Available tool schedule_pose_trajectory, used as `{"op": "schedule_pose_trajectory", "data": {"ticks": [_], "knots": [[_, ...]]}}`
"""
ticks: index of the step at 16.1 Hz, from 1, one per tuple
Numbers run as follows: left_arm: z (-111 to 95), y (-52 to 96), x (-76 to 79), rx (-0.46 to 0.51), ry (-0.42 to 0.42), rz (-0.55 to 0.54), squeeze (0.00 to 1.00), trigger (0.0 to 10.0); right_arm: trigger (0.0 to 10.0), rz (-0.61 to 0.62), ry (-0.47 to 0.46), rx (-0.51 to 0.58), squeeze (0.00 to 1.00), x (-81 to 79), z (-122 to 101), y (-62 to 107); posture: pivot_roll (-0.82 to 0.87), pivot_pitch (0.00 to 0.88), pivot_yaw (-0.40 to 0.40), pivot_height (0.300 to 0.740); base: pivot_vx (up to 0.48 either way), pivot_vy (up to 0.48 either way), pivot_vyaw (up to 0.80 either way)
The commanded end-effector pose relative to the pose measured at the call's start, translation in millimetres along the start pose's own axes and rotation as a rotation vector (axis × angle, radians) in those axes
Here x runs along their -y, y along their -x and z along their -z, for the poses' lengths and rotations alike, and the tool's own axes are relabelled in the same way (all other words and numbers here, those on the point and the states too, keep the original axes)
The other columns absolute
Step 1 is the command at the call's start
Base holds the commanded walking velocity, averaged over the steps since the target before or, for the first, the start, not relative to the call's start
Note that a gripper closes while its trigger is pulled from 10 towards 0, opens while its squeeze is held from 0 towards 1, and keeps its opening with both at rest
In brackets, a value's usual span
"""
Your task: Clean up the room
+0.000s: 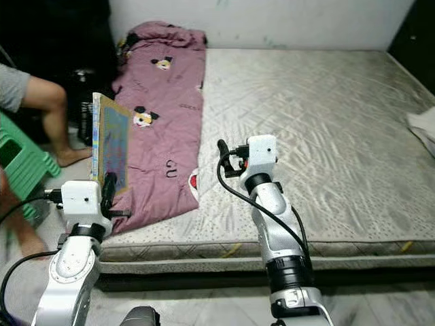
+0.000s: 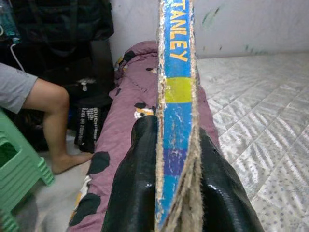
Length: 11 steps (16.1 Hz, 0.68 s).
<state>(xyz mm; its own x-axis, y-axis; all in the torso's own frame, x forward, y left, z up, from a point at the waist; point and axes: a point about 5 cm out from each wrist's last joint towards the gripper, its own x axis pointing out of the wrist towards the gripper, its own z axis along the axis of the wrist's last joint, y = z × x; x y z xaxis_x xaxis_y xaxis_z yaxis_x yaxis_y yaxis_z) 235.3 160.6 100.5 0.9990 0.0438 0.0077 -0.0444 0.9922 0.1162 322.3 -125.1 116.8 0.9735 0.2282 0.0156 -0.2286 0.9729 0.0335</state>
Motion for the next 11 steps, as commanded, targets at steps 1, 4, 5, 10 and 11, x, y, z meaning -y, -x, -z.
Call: {"op": "schedule_pose_trajectory", "data": {"ticks": [1, 4, 5, 10, 11], "knots": [[-3.9, 0.6, -7.6, 0.034, -0.026, -0.022, 0.0, 10.0, 10.0, -0.01, 0.011, -0.014, 0.0, 2.1, 1.9, 3.7, -0.03, 0.012, -0.017, 0.74, 0.0, 0.0, 0.48], [1.0, 3.2, -18.9, 0.021, -0.051, -0.034, 0.0, 10.0, 10.0, -0.012, 0.025, -0.046, 0.0, 10.3, 9.3, 14.4, -0.03, 0.013, -0.018, 0.74, 0.0, 0.0, 0.0], [1.1, 3.3, -19.2, 0.02, -0.05, -0.036, 0.0, 10.0, 10.0, -0.012, 0.028, -0.048, 0.0, 11.3, 10.2, 15.7, -0.03, 0.013, -0.018, 0.74, 0.0, 0.0, 0.0], [-2.5, 0.1, -8.9, 0.034, -0.036, -0.022, 0.0, 10.0, 10.0, -0.033, 0.029, -0.042, 0.0, 6.5, 7.2, 12.9, -0.03, 0.018, -0.018, 0.74, 0.0, 0.0, 0.0], [-2.7, 0.1, -8.9, 0.035, -0.036, -0.023, 0.0, 10.0, 10.0, -0.041, 0.03, -0.039, 0.0, 5.4, 6.7, 12.9, -0.03, 0.019, -0.021, 0.74, 0.0, 0.0, 0.58]]}}
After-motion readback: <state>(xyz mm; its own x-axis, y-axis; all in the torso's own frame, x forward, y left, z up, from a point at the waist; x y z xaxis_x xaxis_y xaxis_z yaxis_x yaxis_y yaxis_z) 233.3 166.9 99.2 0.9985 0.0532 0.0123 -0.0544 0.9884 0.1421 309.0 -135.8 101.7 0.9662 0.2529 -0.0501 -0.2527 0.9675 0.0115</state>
